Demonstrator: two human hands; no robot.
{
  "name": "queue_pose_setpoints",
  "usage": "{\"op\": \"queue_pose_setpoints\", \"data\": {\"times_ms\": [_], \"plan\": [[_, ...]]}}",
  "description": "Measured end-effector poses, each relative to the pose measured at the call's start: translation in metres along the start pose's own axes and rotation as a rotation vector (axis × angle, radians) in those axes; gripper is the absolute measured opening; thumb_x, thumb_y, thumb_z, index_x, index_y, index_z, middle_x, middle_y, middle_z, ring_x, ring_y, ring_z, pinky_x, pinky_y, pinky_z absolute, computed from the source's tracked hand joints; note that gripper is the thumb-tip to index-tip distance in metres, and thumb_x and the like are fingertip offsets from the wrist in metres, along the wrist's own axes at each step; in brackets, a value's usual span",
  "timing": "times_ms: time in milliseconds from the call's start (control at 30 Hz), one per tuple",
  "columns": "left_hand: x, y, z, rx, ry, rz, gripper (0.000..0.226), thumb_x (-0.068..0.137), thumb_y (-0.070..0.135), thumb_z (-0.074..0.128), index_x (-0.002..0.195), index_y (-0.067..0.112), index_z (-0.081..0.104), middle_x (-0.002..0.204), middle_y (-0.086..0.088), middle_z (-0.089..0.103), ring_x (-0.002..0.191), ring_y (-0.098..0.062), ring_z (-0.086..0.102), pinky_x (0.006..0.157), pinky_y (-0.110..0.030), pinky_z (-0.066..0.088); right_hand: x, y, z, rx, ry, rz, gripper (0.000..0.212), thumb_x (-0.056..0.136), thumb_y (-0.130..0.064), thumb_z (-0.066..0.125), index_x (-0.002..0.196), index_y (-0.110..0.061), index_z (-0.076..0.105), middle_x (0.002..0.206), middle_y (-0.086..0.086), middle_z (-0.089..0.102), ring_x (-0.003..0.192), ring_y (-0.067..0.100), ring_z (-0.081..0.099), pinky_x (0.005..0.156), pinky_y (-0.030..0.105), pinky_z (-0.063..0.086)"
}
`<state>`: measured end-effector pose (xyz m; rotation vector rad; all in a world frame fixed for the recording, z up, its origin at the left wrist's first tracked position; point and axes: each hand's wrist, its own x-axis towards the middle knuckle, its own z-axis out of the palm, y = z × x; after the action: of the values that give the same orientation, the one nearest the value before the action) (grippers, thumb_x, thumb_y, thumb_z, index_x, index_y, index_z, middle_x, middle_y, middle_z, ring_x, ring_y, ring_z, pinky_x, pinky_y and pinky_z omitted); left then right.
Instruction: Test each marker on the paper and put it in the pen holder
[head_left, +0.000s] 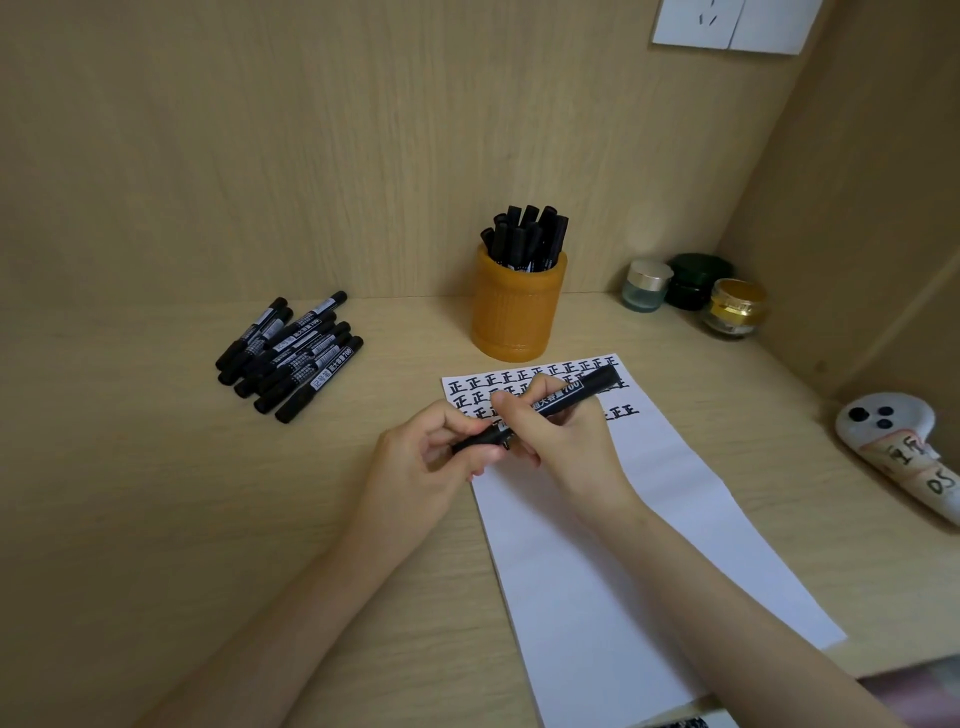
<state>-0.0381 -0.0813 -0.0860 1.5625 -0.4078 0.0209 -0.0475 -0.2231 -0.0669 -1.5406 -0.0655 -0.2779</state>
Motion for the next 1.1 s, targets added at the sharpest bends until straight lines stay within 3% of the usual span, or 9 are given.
{"op": "queue_pose_setpoints", "data": {"times_ms": [167,300,433,500,600,700,800,933,1100], "plan": [[0.001,-0.003,-0.002,0.044,-0.003,-0.008,0.020,0.075,-0.004,0.071,0.076,0.012,0.060,0.073,0.004,0.073,0.060,-0.008,0.061,0.065,-0.024,0.054,-0.001,0.000,0.001,-0.004,-0.005,0.024,0.035,0.090,-0.005,0.063,0.059,-0.007,0.047,0.040,-0.005,0.044,0.039,0.008,0.038,0.044,0.018,0.032],[0.002,0.000,-0.001,0.042,0.020,0.004,0.016,0.076,0.002,0.072,0.081,0.013,0.061,0.074,0.001,0.073,0.064,-0.009,0.063,0.067,-0.025,0.054,0.000,-0.001,-0.003,-0.068,-0.019,0.035,0.044,0.087,-0.026,0.067,0.063,0.005,0.048,0.051,0.010,0.038,0.047,0.013,0.034,0.047,0.019,0.030],[0.003,0.003,-0.002,0.069,0.038,0.045,0.010,0.081,0.009,0.068,0.085,0.014,0.061,0.073,0.004,0.073,0.070,-0.006,0.066,0.069,-0.022,0.052,-0.001,-0.001,-0.007,0.009,0.222,0.055,0.032,0.086,-0.036,0.066,0.099,-0.009,0.053,0.063,-0.002,0.049,0.056,0.005,0.048,0.055,0.016,0.039],[0.004,0.004,-0.005,0.122,0.043,0.074,0.007,0.083,0.014,0.067,0.088,0.016,0.062,0.076,0.005,0.073,0.077,-0.010,0.068,0.074,-0.029,0.054,-0.003,-0.002,-0.013,-0.174,0.347,-0.173,0.022,0.094,-0.018,0.060,0.114,-0.019,0.050,0.082,-0.005,0.053,0.073,0.002,0.052,0.068,0.013,0.042],[0.003,0.005,-0.006,0.136,0.056,0.090,0.008,0.084,0.017,0.065,0.090,0.014,0.061,0.075,0.005,0.072,0.076,-0.009,0.068,0.073,-0.029,0.054,-0.001,0.003,-0.022,-0.682,0.179,-0.599,0.027,0.090,0.003,0.054,0.108,-0.015,0.062,0.104,-0.005,0.045,0.088,0.010,0.050,0.077,0.019,0.042],[0.003,0.006,-0.005,0.145,0.045,0.107,0.008,0.084,0.019,0.064,0.090,0.015,0.062,0.074,0.005,0.072,0.072,-0.006,0.067,0.070,-0.024,0.052,0.004,0.011,-0.021,-0.857,-0.020,-0.701,0.023,0.087,0.000,0.060,0.105,-0.010,0.068,0.105,-0.003,0.049,0.087,0.016,0.053,0.073,0.029,0.045],[0.001,0.007,-0.006,0.125,0.053,0.118,0.006,0.084,0.018,0.064,0.088,0.014,0.063,0.069,0.003,0.070,0.065,-0.004,0.063,0.067,-0.022,0.049,0.004,0.012,-0.019,-0.948,-0.036,-0.756,0.013,0.086,-0.013,0.069,0.099,-0.010,0.069,0.094,0.001,0.058,0.082,0.016,0.056,0.070,0.028,0.044],[0.000,0.012,-0.008,0.084,0.025,0.122,0.023,0.083,0.037,0.066,0.094,0.018,0.063,0.068,0.004,0.069,0.063,-0.002,0.059,0.064,-0.022,0.048,0.007,0.009,-0.016,-0.929,-0.081,-0.712,0.017,0.092,-0.026,0.060,0.099,-0.011,0.065,0.090,-0.001,0.059,0.076,0.014,0.055,0.064,0.029,0.045],[0.002,0.008,-0.011,0.175,0.033,0.124,0.013,0.089,0.037,0.054,0.096,0.029,0.061,0.071,0.007,0.067,0.063,-0.019,0.057,0.065,-0.041,0.050,0.038,-0.018,-0.017,-0.572,0.153,-0.502,0.025,0.092,-0.017,0.063,0.115,-0.015,0.052,0.086,-0.007,0.058,0.072,0.001,0.055,0.065,0.013,0.042]]}}
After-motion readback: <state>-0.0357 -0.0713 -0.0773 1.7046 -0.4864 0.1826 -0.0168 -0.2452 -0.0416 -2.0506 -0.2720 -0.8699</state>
